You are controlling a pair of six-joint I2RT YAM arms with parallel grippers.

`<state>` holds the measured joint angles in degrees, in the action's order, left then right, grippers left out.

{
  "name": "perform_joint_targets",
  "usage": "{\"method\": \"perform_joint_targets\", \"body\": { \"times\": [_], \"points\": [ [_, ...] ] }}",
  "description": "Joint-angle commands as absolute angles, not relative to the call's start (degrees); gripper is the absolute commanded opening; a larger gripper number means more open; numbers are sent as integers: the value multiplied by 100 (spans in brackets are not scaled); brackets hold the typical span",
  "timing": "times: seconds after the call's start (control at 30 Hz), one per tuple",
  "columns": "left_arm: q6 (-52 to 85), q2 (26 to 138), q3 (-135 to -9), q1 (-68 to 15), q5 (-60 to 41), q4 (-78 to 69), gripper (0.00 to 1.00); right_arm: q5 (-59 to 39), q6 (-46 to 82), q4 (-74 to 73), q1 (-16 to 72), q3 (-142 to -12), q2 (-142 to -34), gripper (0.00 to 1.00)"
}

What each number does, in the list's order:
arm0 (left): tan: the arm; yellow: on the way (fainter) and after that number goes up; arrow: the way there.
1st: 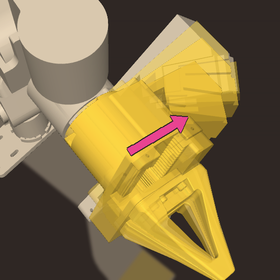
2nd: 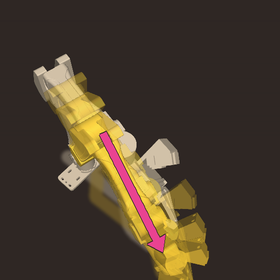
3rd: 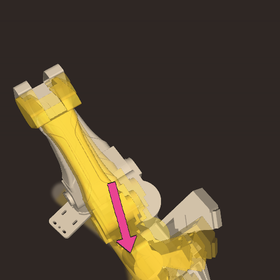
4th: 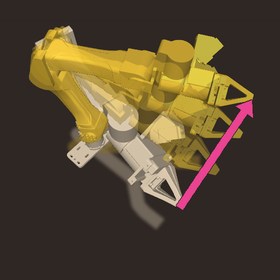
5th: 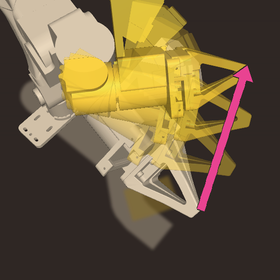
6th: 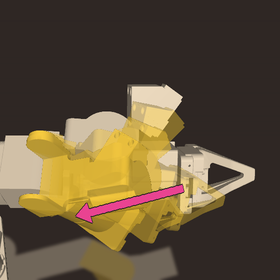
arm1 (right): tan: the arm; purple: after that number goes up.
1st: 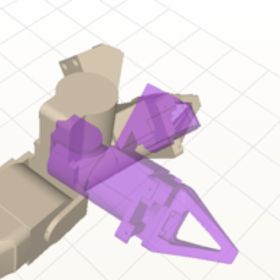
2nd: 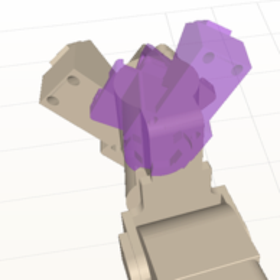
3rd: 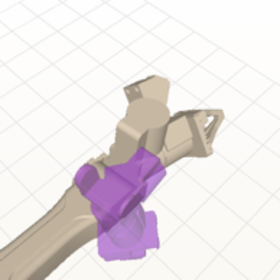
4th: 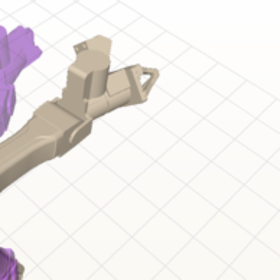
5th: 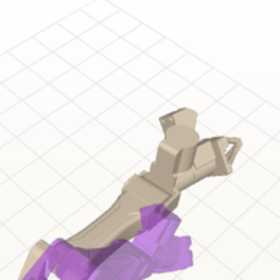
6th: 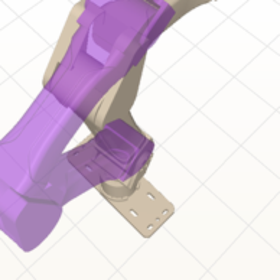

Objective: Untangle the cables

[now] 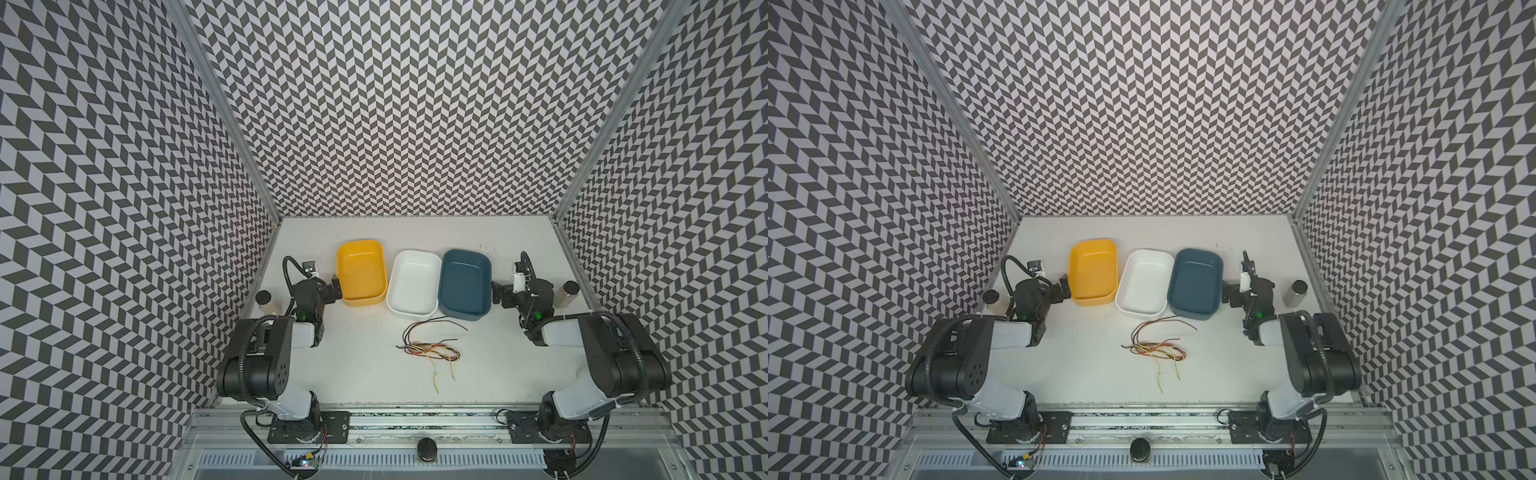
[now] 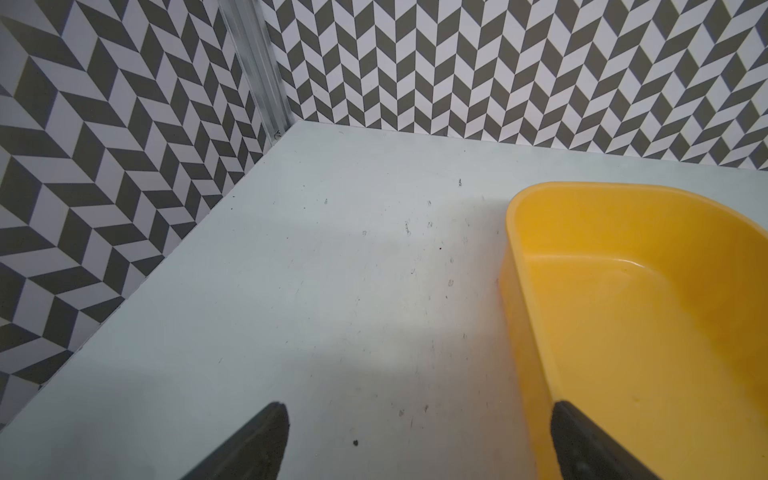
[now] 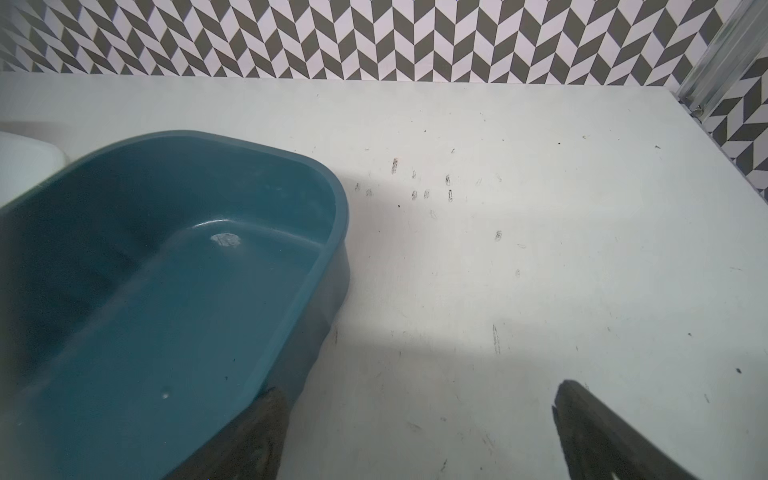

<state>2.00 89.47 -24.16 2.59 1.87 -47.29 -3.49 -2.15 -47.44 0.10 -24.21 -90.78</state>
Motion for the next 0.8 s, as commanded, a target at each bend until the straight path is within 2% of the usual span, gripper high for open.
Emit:
{"method": "perform_joint_targets", "body": {
  "times": [0.0,0.77],
  "points": [
    [182,8934,-2487,222,259,-4711,100,-428,-318,-4939,0,-2486,-8982,99],
    [191,8945,-2496,260,201,-4704,100,-422,-321,-4942,0,-2487,-8985,99]
  ]
}}
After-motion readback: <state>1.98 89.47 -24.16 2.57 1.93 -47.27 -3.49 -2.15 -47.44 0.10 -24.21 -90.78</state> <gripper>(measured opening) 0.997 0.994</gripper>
